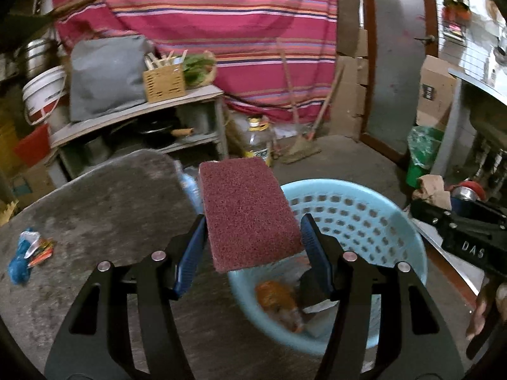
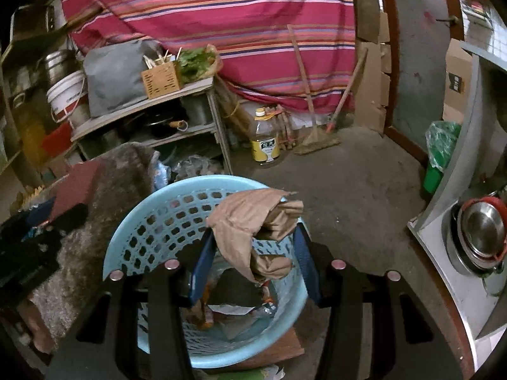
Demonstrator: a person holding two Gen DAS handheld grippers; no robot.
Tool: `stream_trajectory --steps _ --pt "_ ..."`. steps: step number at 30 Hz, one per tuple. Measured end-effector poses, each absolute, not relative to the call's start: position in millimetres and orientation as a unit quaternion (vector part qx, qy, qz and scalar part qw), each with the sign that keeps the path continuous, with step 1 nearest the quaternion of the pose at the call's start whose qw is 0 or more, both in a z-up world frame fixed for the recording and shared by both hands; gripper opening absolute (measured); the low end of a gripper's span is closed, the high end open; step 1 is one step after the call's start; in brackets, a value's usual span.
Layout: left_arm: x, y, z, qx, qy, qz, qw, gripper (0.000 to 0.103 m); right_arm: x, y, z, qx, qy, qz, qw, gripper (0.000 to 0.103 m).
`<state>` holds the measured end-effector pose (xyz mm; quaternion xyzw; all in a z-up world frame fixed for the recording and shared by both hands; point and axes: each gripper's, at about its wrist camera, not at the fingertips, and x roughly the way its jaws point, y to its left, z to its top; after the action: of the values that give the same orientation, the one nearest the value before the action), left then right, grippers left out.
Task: Collect trash
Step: 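Carry the maroon pad and brown paper bag over the blue basket and open both tools, then move both tools back toward the blue bag and wrapper on the table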
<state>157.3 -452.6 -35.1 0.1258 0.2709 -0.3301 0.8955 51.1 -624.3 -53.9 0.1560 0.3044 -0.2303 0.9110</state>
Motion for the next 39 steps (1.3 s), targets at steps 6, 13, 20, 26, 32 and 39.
stream_trajectory --steps 6,13,20,26,32,39 --pt "150 -479 -39 0.115 0.283 -0.353 0.885 0.060 49 -635 -56 0.173 0.300 -0.233 0.909 0.049" --pt "149 -471 -31 0.110 0.269 -0.348 0.891 0.087 50 -638 -58 0.176 0.305 -0.231 0.907 0.049" --pt "163 -428 -20 0.101 0.261 -0.313 0.908 0.097 66 -622 -58 0.169 0.306 -0.220 0.911 0.049" --pt "182 -364 -8 0.104 0.246 -0.266 0.926 0.098 89 -599 -57 0.154 0.313 -0.211 0.913 0.058" --pt "214 -288 0 0.104 0.245 -0.207 0.941 0.098 106 -584 -58 0.146 0.324 -0.221 0.908 0.086" --pt "259 -201 -3 0.084 0.243 -0.132 0.957 0.098 134 -546 -44 0.140 0.309 -0.218 0.915 0.098"
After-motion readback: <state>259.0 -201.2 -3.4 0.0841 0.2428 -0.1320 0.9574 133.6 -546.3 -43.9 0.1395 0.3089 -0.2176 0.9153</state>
